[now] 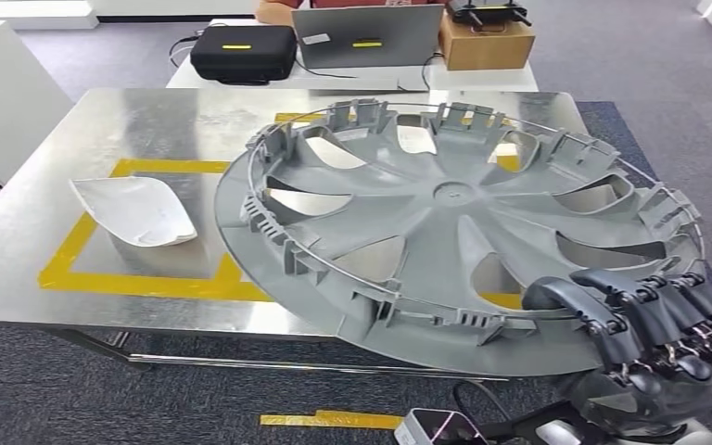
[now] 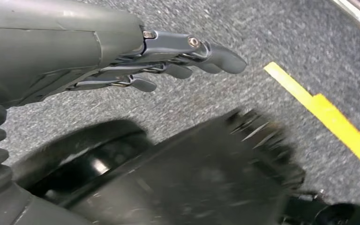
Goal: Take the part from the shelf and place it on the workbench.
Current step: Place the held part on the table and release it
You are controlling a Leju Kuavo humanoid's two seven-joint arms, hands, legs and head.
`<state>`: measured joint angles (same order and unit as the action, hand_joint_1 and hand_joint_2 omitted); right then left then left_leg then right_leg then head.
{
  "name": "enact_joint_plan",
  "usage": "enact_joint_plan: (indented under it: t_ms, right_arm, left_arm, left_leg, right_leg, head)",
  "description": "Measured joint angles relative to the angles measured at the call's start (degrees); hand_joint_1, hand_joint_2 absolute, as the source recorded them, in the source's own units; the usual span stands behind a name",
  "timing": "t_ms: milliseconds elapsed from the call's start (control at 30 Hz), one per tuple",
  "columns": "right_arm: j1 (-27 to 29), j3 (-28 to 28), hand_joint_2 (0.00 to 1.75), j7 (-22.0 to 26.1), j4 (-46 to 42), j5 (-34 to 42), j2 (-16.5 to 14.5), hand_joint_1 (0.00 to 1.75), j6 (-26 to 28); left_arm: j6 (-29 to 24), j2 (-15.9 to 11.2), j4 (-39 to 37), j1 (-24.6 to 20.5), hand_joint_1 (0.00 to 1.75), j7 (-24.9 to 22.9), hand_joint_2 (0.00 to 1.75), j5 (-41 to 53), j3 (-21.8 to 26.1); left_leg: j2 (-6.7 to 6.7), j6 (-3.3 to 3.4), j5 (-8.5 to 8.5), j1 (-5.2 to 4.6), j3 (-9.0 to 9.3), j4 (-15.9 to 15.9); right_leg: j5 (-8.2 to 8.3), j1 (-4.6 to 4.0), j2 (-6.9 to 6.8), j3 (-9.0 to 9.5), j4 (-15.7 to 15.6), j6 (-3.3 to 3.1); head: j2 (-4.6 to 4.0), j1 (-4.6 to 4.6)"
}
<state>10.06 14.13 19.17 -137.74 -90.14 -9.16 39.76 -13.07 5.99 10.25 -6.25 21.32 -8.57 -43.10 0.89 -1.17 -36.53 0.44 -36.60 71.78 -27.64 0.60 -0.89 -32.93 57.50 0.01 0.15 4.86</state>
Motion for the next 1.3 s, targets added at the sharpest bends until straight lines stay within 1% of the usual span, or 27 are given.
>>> enact_joint_plan:
  t_ms: [33,67,100,133,167,200,233,267,333,367,500,633,1000,1167,1233,1300]
  right_arm:
    - [0.01,-0.09,1.75,0.05,0.0,-0.01,0.0,1.75,0.0]
    - [0.02,-0.16,1.75,0.1,0.0,-0.02,0.0,1.75,0.0]
    - [0.02,-0.24,1.75,0.17,0.0,-0.02,0.0,1.75,0.0]
    - [0.02,-0.29,1.75,0.25,0.0,-0.02,0.0,1.75,0.0]
    - [0.02,-0.34,1.75,0.32,0.0,-0.02,0.0,1.75,0.0]
    - [0.02,-0.37,1.75,0.36,0.0,-0.02,0.0,1.75,0.0]
    - [0.01,-0.4,1.75,0.38,0.0,-0.01,0.0,1.75,0.0]
    - [0.03,-0.42,1.75,0.4,0.0,0.0,0.0,1.75,0.0]
    - [0.07,-0.44,1.75,0.44,0.0,0.02,0.0,1.75,0.0]
    - [0.09,-0.45,1.75,0.46,0.0,0.03,0.0,1.75,0.0]
    - [0.05,-0.45,1.75,0.46,0.0,0.03,0.0,1.75,0.0]
    - [0.05,-0.45,1.75,0.6,0.0,0.03,0.0,1.75,0.0]
    - [0.03,-0.73,1.75,1.02,0.0,0.03,-0.35,1.75,0.0]
    - [0.12,-1.11,1.75,2.6,0.07,0.36,-1.01,1.75,0.0]
    - [0.16,-1.28,1.75,1.54,0.54,0.19,-1.22,1.75,-0.01]
    - [-0.02,-1.45,1.75,-1.08,1.53,0.1,-0.89,1.75,-0.02]
  left_arm:
    - [0.01,-0.01,0.0,0.13,0.0,-0.02,1.75,0.0,0.0]
    - [0.01,-0.01,0.0,0.21,0.0,-0.04,1.75,0.0,0.0]
    - [0.01,-0.03,0.0,0.23,0.0,-0.07,1.75,0.0,0.0]
    - [0.01,-0.05,0.0,0.2,0.0,-0.09,1.75,0.0,0.0]
    - [0.0,-0.11,0.0,0.17,0.0,-0.12,1.75,0.0,0.0]
    - [0.0,-0.15,0.0,0.12,0.0,-0.13,1.75,0.0,0.0]
    - [0.0,-0.14,0.0,0.07,0.0,-0.14,1.75,0.0,0.0]
    - [0.0,-0.12,0.0,0.04,0.0,-0.15,1.75,0.0,0.0]
    - [0.0,-0.04,0.0,0.07,0.0,-0.16,1.75,0.0,0.0]
    - [0.0,-0.04,0.0,0.1,0.0,-0.16,1.75,0.0,0.0]
    - [0.0,-0.01,0.0,0.04,0.0,-0.18,1.75,0.0,0.0]
    - [0.0,-0.01,0.0,0.0,0.0,-0.17,1.75,0.0,0.0]
    - [-0.05,-0.01,0.0,0.0,0.0,-0.16,1.75,0.01,0.0]
    - [0.07,-0.01,0.0,0.01,0.0,-0.18,1.75,0.2,0.0]
    - [0.21,-0.01,0.0,0.02,0.0,-0.17,1.75,0.18,0.01]
    - [0.34,-0.03,0.0,0.02,0.0,-0.16,1.75,-0.36,-0.01]
  left_leg:
    - [-0.22,0.06,-0.27,-0.01,-1.11,2.12]
    - [-0.3,0.21,0.65,-0.03,-1.24,2.0]
    - [-0.34,0.48,2.61,-0.05,-0.31,-0.45]
    - [-0.44,0.88,5.0,-0.11,1.28,-4.34]
    - [-0.6,1.31,6.83,-0.22,2.91,-8.2]
    - [-0.74,1.63,8.01,-0.31,4.23,-11.42]
    - [-0.89,1.66,8.49,-0.34,4.9,-13.31]
    - [-0.96,1.46,8.37,-0.36,5.04,-13.95]
    - [-1.01,1.06,8.47,-0.39,4.95,-14.27]
    - [-1.01,1.07,8.46,-0.48,4.93,-14.24]
    - [-1.02,1.37,8.55,-0.61,4.89,-14.22]
    - [-1.02,1.6,8.58,-0.69,4.85,-14.18]
    - [-1.02,1.71,8.64,-0.61,4.85,-14.17]
    - [-1.02,1.69,8.66,-0.58,4.85,-14.17]
    - [-1.02,1.69,8.66,-0.57,4.85,-14.18]
    - [-1.02,1.67,8.67,-0.55,4.84,-14.18]
  right_leg:
    - [-0.01,-0.08,0.42,0.03,0.01,-0.04]
    - [-0.01,-0.15,0.81,0.1,0.03,-0.06]
    - [-0.02,-0.21,1.17,0.21,0.04,-0.06]
    - [-0.03,-0.27,1.45,0.34,0.04,-0.05]
    - [-0.07,-0.4,1.66,0.42,0.09,0.02]
    - [-0.09,-0.5,1.84,0.37,0.17,0.14]
    - [-0.17,-0.6,1.91,0.2,0.32,0.2]
    - [-0.21,-0.67,1.94,0.0,0.44,0.18]
    - [-0.21,-0.58,1.89,-0.2,0.48,0.07]
    - [-0.11,-0.51,1.85,-0.16,0.36,0.11]
    - [0.22,-0.38,1.85,0.0,-0.05,0.62]
    - [0.36,-0.3,1.84,0.0,-0.18,0.85]
    - [0.39,-0.39,1.83,-0.08,-0.13,0.89]
    - [0.38,-0.41,1.83,-0.13,-0.03,0.88]
    - [0.37,-0.42,1.83,-0.13,-0.02,0.87]
    - [0.37,-0.43,1.83,-0.12,-0.01,0.86]
  head:
    - [0.0,0.0]
    - [0.0,-0.01]
    - [0.0,-0.01]
    - [0.0,-0.01]
    - [0.0,0.0]
    - [0.0,0.0]
    - [0.0,0.06]
    - [0.0,0.09]
    - [0.0,0.15]
    - [0.0,0.12]
    - [0.0,0.13]
    - [0.0,0.12]
    - [0.0,0.1]
    - [0.0,0.09]
    - [0.0,0.09]
    - [0.0,0.09]
